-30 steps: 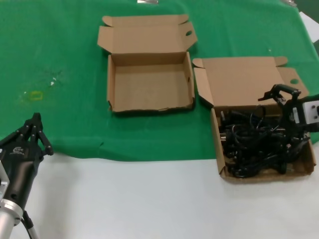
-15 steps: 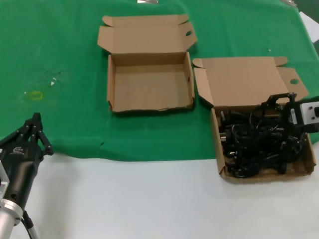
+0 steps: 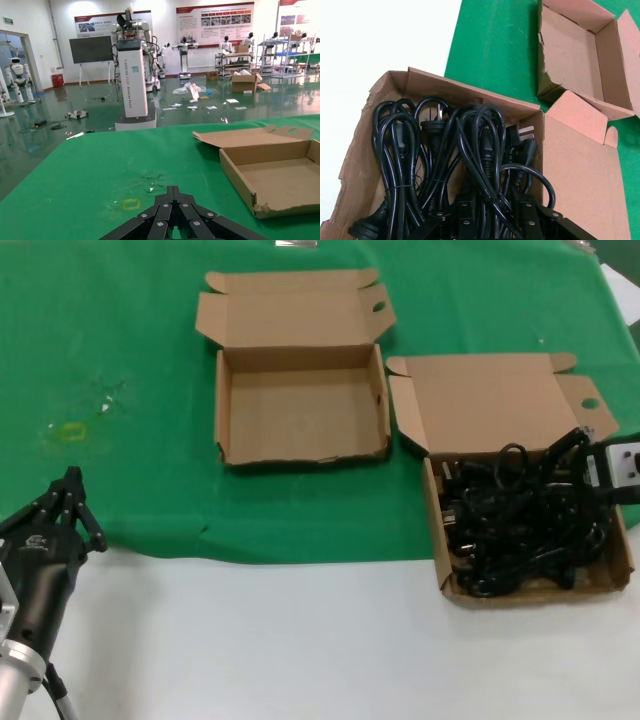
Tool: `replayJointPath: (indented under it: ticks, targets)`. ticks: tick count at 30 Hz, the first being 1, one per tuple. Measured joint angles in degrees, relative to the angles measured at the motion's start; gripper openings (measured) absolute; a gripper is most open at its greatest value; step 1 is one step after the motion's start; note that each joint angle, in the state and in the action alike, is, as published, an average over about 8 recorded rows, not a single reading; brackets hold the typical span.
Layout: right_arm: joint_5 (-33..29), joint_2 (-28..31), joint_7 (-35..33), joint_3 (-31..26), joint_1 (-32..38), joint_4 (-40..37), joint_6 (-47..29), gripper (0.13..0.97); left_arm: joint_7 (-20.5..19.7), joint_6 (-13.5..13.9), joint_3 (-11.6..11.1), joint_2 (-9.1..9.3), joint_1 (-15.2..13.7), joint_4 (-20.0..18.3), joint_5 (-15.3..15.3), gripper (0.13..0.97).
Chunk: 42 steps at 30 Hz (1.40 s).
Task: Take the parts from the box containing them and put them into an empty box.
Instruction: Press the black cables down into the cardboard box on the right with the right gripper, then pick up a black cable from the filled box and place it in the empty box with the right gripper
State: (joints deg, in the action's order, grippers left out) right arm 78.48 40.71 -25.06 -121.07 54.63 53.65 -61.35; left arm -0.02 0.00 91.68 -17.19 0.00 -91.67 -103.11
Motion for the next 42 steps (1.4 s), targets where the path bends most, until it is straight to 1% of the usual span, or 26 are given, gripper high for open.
replayJointPath:
  ticks: [5,6,14,22,29,35,42]
  targets:
    - [-0.24,0.56,1.12,0.23,-0.44,1.29,-0.10,0.309,0.00,0.00,0.00,0.00,0.00,0.00,0.00,0.144]
    - [-0.29,0.70,1.40,0.28,-0.51,1.61,-0.16,0.309,0.00,0.00,0.00,0.00,0.00,0.00,0.00,0.144]
    - [-0.34,1.90,5.21,0.87,-0.05,5.17,-1.71,0.219,0.00,0.00,0.00,0.00,0.00,0.00,0.00,0.144]
    - [0.20,2.47,10.43,1.70,2.56,9.07,-4.43,0.217,0.00,0.00,0.00,0.00,0.00,0.00,0.00,0.144]
    - [0.42,0.85,12.94,1.84,5.36,10.24,-5.35,0.216,0.00,0.00,0.00,0.00,0.00,0.00,0.00,0.144]
    - [-0.08,-2.91,13.12,1.05,7.51,8.98,-4.15,0.215,0.00,0.00,0.00,0.00,0.00,0.00,0.00,0.144]
    - [-0.37,-9.08,10.65,-0.23,9.42,4.30,-1.19,0.215,0.00,0.00,0.00,0.00,0.00,0.00,0.00,0.144]
